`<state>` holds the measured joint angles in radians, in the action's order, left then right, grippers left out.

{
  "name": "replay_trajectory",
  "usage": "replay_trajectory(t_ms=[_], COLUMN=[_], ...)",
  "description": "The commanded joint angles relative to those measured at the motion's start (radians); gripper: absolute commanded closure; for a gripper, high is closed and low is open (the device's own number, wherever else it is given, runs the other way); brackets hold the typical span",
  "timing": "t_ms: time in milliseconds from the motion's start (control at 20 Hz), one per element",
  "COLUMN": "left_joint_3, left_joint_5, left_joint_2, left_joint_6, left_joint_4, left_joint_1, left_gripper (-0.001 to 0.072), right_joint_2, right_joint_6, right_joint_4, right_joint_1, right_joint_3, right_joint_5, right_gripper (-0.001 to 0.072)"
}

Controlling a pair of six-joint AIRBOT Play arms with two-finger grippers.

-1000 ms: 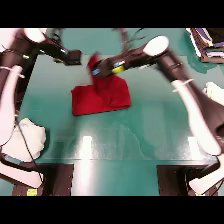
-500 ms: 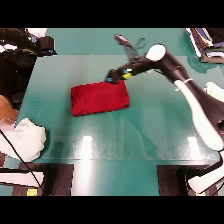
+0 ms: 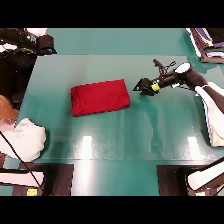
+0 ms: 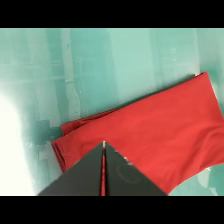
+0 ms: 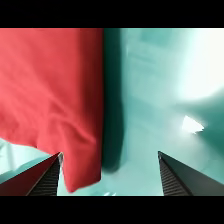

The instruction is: Fold the shirts.

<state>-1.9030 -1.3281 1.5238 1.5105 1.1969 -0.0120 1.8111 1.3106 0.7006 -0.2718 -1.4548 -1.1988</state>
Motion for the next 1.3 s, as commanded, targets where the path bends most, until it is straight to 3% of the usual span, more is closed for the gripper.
replay_trajectory(t_ms=[0, 150, 250, 350, 450, 500, 800, 1100, 1250], left_joint_3=[0.000, 0.000, 0.000, 0.000, 0.000, 0.000, 0.000, 0.000, 0.000], left_joint_5=[0.004, 0.002, 0.000, -0.002, -0.013, -0.012, -0.017, 0.010, 0.056], left_joint_2=[-0.001, -0.001, -0.001, -0.001, -0.001, -0.001, -0.001, -0.001, -0.001], left_joint_6=[0.000, 0.000, 0.001, 0.000, 0.000, 0.000, -0.001, -0.003, 0.001], left_joint_4=[-0.008, -0.031, -0.059, -0.068, -0.068, -0.067, -0.068, -0.067, -0.067], left_joint_1=[0.000, 0.000, 0.000, 0.011, 0.038, 0.057, 0.162, 0.226, 0.256], left_gripper=[0.0680, 0.0680, 0.0679, 0.0680, 0.0680, 0.0680, 0.0680, 0.0680, 0.0680], right_joint_2=[0.121, 0.239, 0.313, 0.364, 0.385, 0.383, 0.222, -0.126, -0.229], right_joint_6=[0.006, 0.006, 0.006, 0.006, 0.005, 0.005, 0.076, 0.079, 0.081], right_joint_4=[-0.059, -0.154, -0.221, -0.227, -0.225, -0.208, 0.085, 0.312, 0.320], right_joint_1=[-0.056, -0.144, -0.192, -0.228, -0.244, -0.243, -0.062, 0.372, 0.609], right_joint_3=[-0.090, -0.219, -0.306, -0.387, -0.449, -0.473, -0.556, -0.391, -0.290], right_joint_5=[-0.041, -0.035, -0.033, -0.035, -0.033, -0.032, -0.094, -0.089, -0.060], right_gripper=[0.0060, 0.0134, 0.0144, 0.0344, 0.0658, 0.0689, 0.0690, 0.0690, 0.0689])
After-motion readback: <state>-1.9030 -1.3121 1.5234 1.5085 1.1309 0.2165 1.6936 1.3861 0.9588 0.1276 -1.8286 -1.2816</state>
